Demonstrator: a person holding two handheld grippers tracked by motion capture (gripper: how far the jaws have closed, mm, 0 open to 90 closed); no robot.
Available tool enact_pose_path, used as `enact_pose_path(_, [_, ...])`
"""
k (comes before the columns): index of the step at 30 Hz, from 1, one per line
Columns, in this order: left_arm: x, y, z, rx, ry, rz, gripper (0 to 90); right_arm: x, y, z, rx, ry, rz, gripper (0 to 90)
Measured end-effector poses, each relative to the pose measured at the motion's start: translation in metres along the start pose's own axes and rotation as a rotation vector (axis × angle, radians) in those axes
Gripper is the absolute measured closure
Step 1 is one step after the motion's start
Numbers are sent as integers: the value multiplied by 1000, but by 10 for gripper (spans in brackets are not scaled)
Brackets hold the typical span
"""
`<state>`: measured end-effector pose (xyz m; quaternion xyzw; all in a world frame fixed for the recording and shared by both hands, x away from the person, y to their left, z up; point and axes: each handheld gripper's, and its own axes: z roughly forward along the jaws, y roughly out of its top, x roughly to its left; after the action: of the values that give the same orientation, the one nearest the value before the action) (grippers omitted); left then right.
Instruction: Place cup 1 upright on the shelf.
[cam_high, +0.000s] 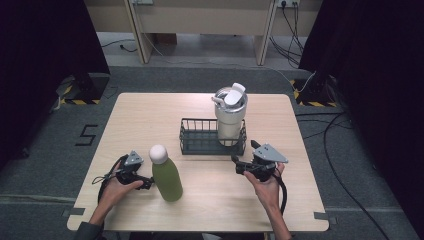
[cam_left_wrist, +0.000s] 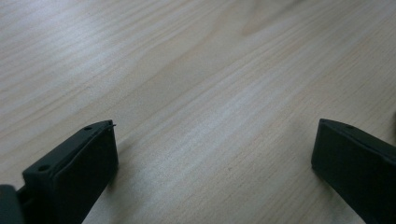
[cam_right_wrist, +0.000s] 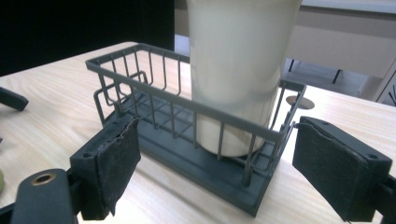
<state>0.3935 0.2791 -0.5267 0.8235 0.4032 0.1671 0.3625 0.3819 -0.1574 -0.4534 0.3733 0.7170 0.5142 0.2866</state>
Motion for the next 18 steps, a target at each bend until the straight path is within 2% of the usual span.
enact_pose_path(8, [0,0,0,0,0,0,0,-1,-8,-7,24,9,3,149])
enact_pose_path(18, [0,0,0,0,0,0,0,2,-8,-14,24,14,-9,152])
